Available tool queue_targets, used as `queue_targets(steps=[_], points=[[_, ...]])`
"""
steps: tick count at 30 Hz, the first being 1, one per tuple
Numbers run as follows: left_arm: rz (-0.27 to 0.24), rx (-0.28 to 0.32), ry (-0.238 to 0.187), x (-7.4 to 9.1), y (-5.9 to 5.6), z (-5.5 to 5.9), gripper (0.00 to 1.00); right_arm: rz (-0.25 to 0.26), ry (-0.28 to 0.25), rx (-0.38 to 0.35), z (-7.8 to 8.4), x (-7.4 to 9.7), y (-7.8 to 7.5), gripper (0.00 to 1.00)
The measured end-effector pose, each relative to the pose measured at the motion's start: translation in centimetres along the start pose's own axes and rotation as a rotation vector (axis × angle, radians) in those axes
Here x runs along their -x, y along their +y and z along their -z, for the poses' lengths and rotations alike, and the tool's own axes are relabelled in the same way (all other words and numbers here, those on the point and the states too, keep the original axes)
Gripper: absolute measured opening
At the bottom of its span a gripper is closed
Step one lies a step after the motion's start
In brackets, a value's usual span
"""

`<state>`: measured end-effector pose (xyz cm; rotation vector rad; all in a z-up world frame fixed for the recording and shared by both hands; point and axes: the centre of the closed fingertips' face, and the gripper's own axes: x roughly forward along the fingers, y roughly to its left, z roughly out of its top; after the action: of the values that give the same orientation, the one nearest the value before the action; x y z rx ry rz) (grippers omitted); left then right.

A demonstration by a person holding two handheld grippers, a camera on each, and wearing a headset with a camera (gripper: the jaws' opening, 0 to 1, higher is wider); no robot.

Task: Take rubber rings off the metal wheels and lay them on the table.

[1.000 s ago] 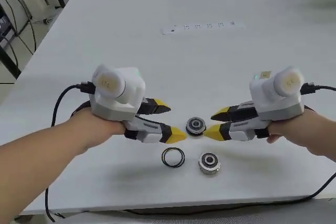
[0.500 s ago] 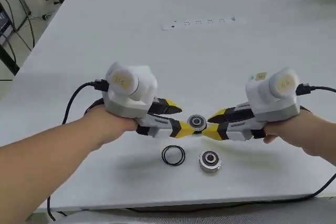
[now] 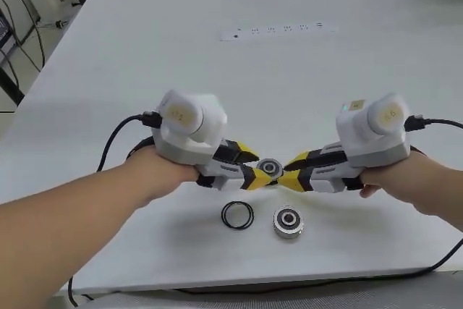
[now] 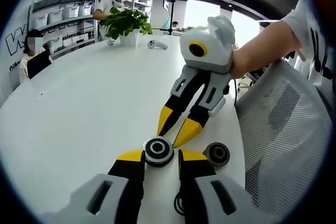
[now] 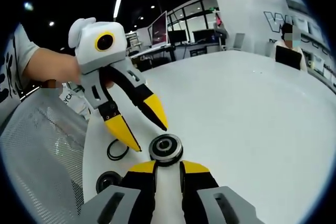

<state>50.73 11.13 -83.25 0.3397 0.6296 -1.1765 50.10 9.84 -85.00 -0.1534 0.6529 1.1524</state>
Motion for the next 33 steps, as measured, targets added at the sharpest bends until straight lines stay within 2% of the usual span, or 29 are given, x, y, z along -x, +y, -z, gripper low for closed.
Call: queue_targets(steps=[12, 15, 21, 25, 33], points=[[-0.018, -0.004, 0.005, -0.79, 0.11, 0.02, 0.12, 0.0, -0.006, -0.007, 0.24, -0.02, -0.1, 0.14], [-0.039, -0.026, 0.005, -0.85, 0.31, 0.05, 0.09, 0.002, -0.006, -0.008, 0.27, -0.01, -0.1, 0.14], [-0.05, -0.073, -0.005, -0.88, -0.18, 0.04, 0.11, 0.004, -0.011, -0.009, 0.21, -0.02, -0.2, 0.14], [-0.059, -0.061, -0.019, -0.89, 0.13, 0.02, 0.09, -0.002, -0.006, -0.004, 0.41, -0.15, 0.01, 0.13], [-0.072, -0.079, -0.009, -0.9, 0.1, 0.03, 0.07, -0.007, -0.003, 0.007, 0.55, -0.11, 0.11, 0.09]])
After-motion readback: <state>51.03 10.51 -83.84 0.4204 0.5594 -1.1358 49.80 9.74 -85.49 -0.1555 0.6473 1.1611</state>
